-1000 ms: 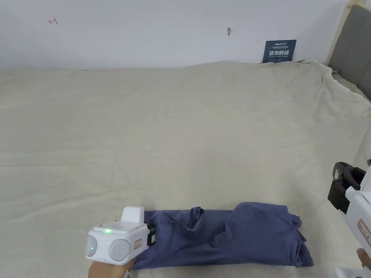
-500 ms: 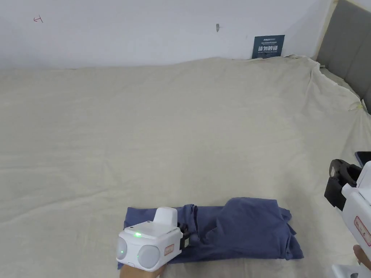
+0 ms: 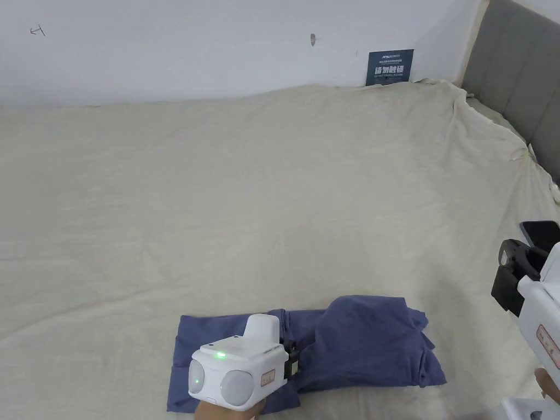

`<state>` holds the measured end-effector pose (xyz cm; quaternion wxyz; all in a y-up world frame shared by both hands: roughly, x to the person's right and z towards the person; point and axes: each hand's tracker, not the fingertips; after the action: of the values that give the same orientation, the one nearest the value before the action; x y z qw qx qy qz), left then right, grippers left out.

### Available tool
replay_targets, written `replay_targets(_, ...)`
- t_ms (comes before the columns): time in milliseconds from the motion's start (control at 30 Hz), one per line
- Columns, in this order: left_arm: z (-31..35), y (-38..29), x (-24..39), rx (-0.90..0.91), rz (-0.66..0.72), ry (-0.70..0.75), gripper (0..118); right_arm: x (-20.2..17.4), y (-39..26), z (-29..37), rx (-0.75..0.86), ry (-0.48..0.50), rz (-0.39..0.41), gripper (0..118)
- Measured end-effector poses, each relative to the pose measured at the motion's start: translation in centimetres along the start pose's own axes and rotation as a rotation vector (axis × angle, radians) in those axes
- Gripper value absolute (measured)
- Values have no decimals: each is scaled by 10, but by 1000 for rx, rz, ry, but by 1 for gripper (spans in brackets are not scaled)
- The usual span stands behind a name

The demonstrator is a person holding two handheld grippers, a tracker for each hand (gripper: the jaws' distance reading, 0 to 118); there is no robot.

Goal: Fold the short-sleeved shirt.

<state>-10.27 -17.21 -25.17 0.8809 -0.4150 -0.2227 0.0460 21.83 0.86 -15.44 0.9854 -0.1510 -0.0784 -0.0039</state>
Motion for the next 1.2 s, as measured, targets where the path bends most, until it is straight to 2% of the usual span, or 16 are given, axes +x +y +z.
replay_targets(300, 72, 37, -59, 77, 98, -22, 0, -9, 8, -4, 20, 25, 11, 0)
replay_targets(500, 106, 39, -131, 43, 267, -54, 1, -21, 10, -9, 23, 46, 22, 0)
replay_targets(533, 108, 38, -143, 23, 297, -71, 5, -23, 10, -10, 22, 50, 24, 0)
replay_targets(600, 109, 32, -162, 11, 357, -66, 23, -27, 9, -13, 19, 58, 29, 0)
replay_targets(633, 108, 29, -172, -7, 373, -74, 39, -30, 8, -14, 16, 62, 33, 0)
replay_targets(667, 106, 26, -179, -23, 396, -77, 65, -32, 7, -15, 14, 65, 34, 0)
replay_targets(700, 102, 23, -185, -48, 413, -85, 78, -34, 7, -16, 11, 69, 36, 0)
replay_targets(767, 94, 15, -196, -78, 438, -96, 93, -37, 5, -19, 5, 75, 42, 0)
replay_targets(967, 67, -2, -215, -162, 491, -153, 93, -41, 2, -23, -9, 76, 58, 0)
replay_targets(1200, 51, 5, -213, -142, 449, -197, 91, -40, -1, -26, -23, 64, 63, 0)
